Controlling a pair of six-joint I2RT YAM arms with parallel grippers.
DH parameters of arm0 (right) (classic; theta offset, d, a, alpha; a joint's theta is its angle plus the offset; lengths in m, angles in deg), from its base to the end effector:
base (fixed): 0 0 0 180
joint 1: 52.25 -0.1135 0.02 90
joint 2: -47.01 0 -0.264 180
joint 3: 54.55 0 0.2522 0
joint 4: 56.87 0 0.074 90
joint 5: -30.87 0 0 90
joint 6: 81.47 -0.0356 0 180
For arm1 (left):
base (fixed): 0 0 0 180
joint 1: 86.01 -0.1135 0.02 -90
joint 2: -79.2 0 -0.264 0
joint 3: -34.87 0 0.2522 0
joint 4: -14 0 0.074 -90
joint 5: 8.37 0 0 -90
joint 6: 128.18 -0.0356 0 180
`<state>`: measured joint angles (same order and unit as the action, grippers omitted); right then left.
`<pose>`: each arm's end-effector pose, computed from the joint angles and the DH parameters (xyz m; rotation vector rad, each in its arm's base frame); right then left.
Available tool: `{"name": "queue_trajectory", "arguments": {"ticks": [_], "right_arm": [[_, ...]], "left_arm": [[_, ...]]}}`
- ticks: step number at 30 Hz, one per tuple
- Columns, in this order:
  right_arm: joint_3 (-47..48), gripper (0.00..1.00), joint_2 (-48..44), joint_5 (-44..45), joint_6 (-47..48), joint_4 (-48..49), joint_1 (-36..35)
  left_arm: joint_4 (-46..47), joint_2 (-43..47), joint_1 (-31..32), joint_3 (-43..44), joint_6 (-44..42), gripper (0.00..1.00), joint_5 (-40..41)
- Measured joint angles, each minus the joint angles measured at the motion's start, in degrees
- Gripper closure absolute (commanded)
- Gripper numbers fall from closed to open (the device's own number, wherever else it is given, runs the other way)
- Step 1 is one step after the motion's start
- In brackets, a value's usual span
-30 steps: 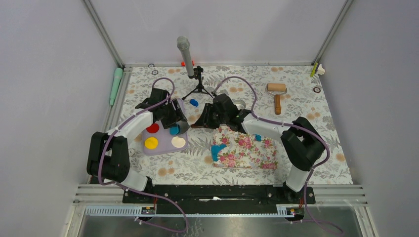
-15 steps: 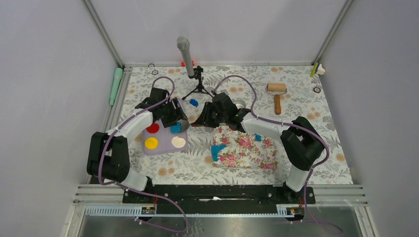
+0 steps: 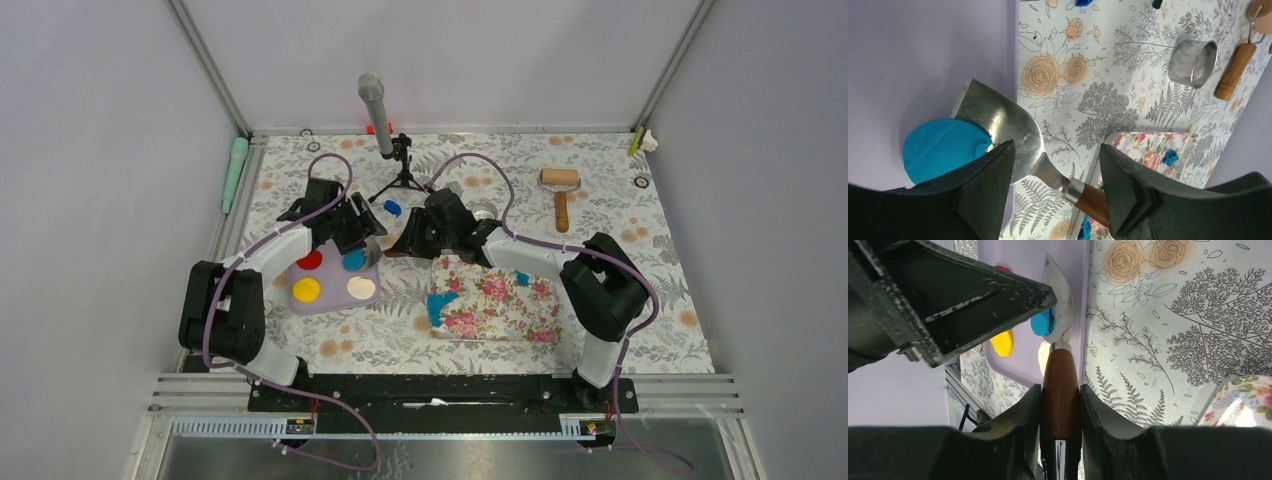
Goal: Roll out the dumpling wrappers from the dough
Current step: Place the dumpling wrapper on the plate.
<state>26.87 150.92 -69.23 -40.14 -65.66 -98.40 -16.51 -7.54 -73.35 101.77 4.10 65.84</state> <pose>0.2793 0.2998 0.2167 -0.0647 2.3368 1.1066 0.3016 -0.0777 0.2081 -0.5290 2.5001 -0.7385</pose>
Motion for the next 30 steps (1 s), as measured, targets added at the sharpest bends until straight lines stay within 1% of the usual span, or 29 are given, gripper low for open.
{"name": "queue_trajectory", "arguments": {"ticks": [5,12,20,30], "right_arm": [[0.0,1.00,0.0,0.0,0.0,0.0,0.0],[0.0,1.00,0.0,0.2,0.0,-0.9,0.0],[0.0,1.00,0.0,0.2,0.0,-1.3,-0.2],[0.0,1.00,0.0,0.2,0.0,-1.5,-0.3]], "left_arm": [[1.2,-2.5,0.0,0.0,0.7,0.35,0.5],[-0.3,-6.5,0.1,2.0,0.7,0.36,2.2],[-3.6,-6.8,0.3,3.0,0.1,0.36,4.6],[-5.2,-6.8,0.4,3.1,-0.4,0.36,6.2]]}}
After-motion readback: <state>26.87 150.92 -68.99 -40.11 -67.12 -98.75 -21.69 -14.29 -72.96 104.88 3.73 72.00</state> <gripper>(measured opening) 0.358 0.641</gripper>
